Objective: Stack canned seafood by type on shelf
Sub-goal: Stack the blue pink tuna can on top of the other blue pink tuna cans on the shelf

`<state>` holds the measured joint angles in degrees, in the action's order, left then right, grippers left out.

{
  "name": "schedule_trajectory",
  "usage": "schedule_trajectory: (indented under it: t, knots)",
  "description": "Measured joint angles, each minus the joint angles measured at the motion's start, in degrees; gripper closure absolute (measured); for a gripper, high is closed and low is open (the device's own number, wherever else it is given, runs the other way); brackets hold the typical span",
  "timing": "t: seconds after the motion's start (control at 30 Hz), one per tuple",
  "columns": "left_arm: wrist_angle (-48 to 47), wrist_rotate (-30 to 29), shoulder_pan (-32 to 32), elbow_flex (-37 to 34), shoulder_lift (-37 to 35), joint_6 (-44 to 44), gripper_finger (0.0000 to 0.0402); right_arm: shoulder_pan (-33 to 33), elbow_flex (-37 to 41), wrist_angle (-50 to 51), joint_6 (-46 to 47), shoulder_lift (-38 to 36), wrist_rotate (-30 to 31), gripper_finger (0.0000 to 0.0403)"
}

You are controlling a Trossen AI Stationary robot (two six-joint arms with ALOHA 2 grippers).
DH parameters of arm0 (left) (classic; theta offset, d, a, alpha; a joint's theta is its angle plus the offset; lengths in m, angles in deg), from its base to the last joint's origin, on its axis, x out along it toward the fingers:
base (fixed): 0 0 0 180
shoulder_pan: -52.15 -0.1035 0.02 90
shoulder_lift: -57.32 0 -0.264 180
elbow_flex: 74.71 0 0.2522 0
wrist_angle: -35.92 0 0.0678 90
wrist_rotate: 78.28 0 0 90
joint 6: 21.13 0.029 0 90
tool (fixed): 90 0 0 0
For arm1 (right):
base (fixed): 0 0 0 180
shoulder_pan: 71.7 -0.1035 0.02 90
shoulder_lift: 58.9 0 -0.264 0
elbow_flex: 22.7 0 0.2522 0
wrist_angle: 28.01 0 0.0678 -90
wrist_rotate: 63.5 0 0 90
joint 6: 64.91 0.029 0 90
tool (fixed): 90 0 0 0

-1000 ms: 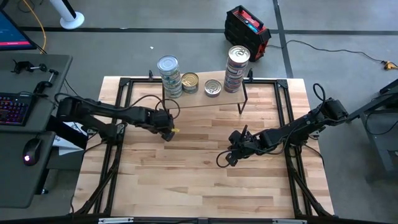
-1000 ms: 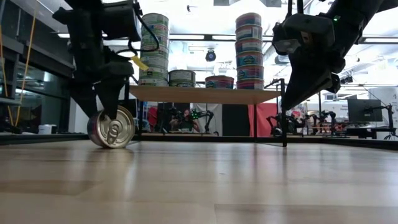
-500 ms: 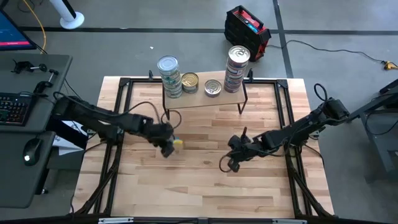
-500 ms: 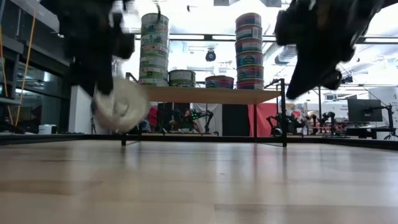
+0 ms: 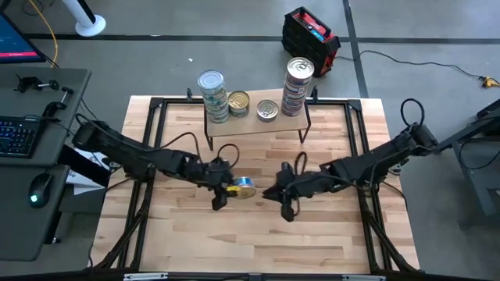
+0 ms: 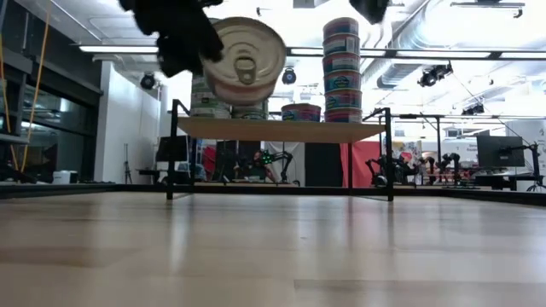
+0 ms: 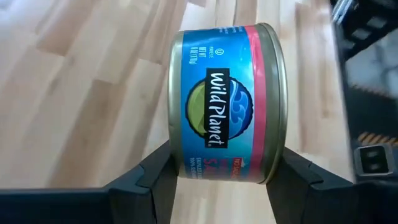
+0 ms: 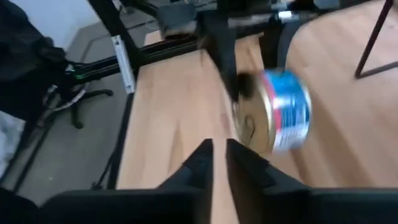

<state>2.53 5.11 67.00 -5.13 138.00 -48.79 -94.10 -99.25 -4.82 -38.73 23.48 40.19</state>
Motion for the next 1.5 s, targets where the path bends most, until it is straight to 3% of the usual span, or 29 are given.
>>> schedule_trajectory:
  t: [0.2,0.33,0.4,0.5,0.57,0.97,1.1,1.23,1.37,1.5]
  knots:
    - [-7.9,-2.4,-1.2,8.3,3.5,9.4,0.023,1.8,-10.8,15.8,-8.1,3.8,0.1,0.0232]
    - [-8.7,-3.0,-1.3,10.6,4.2,13.0,0.023,2.2,-14.9,20.2,-16.0,6.4,4.8,0.0134]
    - [-8.6,-3.1,-1.3,11.3,4.3,13.3,0.023,2.7,-15.8,21.0,-20.0,7.5,7.1,0.01]
    - [-8.5,-3.9,-1.2,11.6,4.2,13.3,0.023,4.0,-16.3,21.1,-21.1,8.6,5.3,0.0074]
    - [-8.6,-4.8,-1.0,11.5,4.2,13.4,0.023,4.9,-16.0,19.9,-20.7,8.8,2.5,0.007]
    - [-7.2,-5.6,-0.1,11.5,4.2,16.1,0.023,8.2,-15.7,18.6,-22.9,11.7,-0.3,0.0079]
    - [-6.7,-5.6,-0.1,11.5,4.2,18.1,0.023,8.1,-15.7,17.9,-23.6,11.7,-0.7,0.0136]
    - [-6.8,-6.6,-0.2,11.5,4.2,19.4,0.0229,8.1,-15.8,16.5,-21.9,11.7,-0.4,0.0237]
    - [-6.7,-6.7,-0.2,11.7,3.9,22.6,0.0151,8.2,-17.0,17.1,-21.6,11.7,-0.7,0.0237]
    - [-17.8,-8.8,-0.5,11.7,1.4,23.1,0.0087,8.1,-18.6,26.7,-20.9,10.0,-1.0,0.0237]
